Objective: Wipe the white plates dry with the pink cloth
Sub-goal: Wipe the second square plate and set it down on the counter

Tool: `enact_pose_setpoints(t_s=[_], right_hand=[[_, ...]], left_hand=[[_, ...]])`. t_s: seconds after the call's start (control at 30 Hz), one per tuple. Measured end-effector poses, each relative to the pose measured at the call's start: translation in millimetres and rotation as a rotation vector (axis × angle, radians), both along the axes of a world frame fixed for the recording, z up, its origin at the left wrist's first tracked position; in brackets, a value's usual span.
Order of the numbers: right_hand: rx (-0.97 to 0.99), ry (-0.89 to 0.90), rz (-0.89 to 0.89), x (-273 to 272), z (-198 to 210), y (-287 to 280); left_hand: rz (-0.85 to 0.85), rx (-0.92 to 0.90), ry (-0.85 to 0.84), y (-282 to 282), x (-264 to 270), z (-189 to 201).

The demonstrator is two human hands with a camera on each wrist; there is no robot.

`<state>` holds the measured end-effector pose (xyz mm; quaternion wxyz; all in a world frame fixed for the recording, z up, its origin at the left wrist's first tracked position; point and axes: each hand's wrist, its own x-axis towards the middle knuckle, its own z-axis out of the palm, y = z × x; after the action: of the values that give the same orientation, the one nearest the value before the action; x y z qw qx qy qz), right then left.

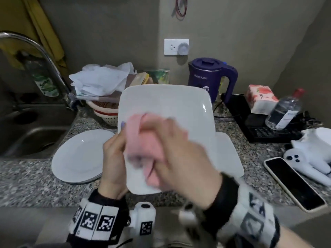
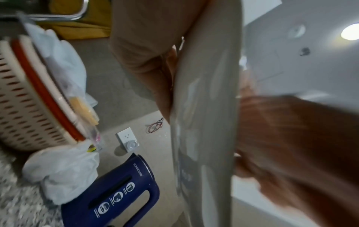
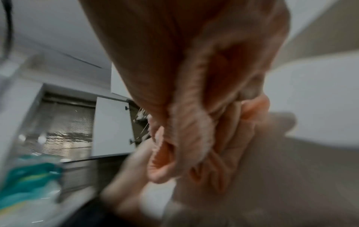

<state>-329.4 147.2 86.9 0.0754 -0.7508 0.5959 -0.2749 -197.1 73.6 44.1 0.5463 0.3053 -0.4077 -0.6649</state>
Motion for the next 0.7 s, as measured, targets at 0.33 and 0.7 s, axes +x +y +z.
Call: enact_pose_setpoints(t_s=[0.33,0.7], right_hand=[[-0.104,-0.067,-0.146,-43.9,19.3,-20.4],[0.251,-0.209,0.064,17.0,-37.4,29.2]], left_hand=[[0.036,-0.039,-0.022,6.2,10.7,3.9],[-0.097,0.31,0.13,3.8,5.0,-6.3]])
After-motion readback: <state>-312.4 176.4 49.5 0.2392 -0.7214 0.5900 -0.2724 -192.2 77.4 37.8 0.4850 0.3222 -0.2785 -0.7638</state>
